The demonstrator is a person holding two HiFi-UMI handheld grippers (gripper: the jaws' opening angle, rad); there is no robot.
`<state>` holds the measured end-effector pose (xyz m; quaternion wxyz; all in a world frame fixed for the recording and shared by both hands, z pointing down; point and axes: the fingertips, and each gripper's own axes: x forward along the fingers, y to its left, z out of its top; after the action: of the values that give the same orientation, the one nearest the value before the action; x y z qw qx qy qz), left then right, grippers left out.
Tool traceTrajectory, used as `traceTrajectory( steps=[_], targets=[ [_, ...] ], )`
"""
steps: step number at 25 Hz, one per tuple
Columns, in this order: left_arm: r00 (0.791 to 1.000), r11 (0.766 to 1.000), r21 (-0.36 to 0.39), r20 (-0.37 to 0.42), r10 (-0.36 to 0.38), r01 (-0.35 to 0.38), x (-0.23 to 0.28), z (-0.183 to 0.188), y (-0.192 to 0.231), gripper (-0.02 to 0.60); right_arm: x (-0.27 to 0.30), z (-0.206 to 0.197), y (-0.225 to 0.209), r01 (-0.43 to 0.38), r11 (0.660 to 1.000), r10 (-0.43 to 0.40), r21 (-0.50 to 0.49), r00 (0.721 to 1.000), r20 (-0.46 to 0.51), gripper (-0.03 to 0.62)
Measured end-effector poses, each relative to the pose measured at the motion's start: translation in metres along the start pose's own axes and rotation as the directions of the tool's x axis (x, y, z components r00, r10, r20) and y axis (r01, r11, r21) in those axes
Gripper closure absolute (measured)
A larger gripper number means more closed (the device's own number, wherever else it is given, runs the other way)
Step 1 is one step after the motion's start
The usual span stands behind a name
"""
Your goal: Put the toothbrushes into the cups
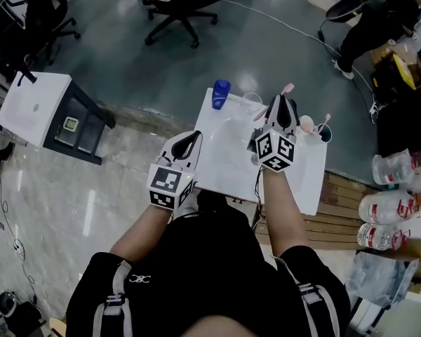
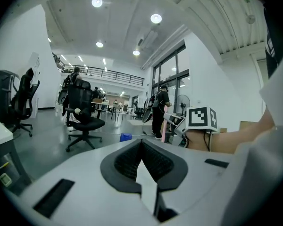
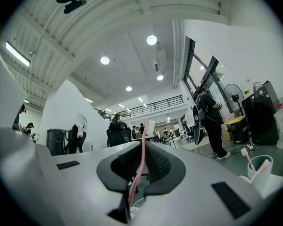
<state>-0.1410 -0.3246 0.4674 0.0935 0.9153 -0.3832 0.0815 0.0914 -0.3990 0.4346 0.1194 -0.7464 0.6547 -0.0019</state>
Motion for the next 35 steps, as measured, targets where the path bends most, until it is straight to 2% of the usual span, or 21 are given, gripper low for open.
traceTrajectory(
  steps=[7, 18, 29, 35],
  targets=[
    [0.998, 0.999, -0.028, -0.053, 0.023, -0.024, 0.038, -0.011, 0.026, 0.568, 0.049, -0.032, -0.014, 0.013, 1.000, -0.014, -0.026, 0.999, -0.035, 0.562],
    [0.995, 0.999, -0.040, -0.096, 0.025, -0.029, 0.075, -0.021, 0.041, 0.568, 0.084, -0.084, -0.028, 0.030, 0.999, -0.034, -0.039, 0.992, -0.120, 0.562],
    [0.993, 0.997, -0.058, -0.116, 0.033, -0.040, 0.084, -0.030, 0.046, 0.568, 0.084, -0.117, -0.022, 0.007, 0.996, -0.026, -0.093, 0.978, -0.208, 0.560],
    [0.994, 0.997, -0.062, -0.109, 0.027, -0.034, 0.083, -0.028, 0.044, 0.568, 0.073, -0.138, -0.015, -0.026, 0.990, -0.017, -0.141, 0.954, -0.299, 0.560]
  ],
)
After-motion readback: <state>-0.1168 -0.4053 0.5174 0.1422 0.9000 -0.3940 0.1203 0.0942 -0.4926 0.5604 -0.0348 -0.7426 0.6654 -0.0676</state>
